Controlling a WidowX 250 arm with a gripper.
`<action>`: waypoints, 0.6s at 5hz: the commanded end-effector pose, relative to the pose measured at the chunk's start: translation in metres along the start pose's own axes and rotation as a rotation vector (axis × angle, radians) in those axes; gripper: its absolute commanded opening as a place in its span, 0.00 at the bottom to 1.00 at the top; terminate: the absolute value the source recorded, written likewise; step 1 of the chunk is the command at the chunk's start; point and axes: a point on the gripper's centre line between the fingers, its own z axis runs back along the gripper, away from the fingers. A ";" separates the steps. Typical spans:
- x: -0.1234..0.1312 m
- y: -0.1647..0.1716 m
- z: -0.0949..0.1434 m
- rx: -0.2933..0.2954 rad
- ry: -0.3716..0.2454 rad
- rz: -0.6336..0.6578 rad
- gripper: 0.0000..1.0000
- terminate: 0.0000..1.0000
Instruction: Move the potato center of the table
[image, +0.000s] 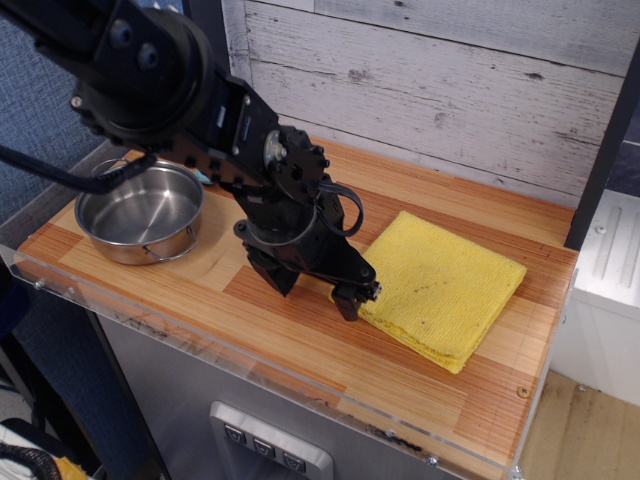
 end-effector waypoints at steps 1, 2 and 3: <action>0.018 0.026 0.042 0.058 -0.126 0.080 1.00 0.00; 0.023 0.043 0.065 0.092 -0.179 0.137 1.00 0.00; 0.029 0.056 0.094 0.116 -0.241 0.187 1.00 0.00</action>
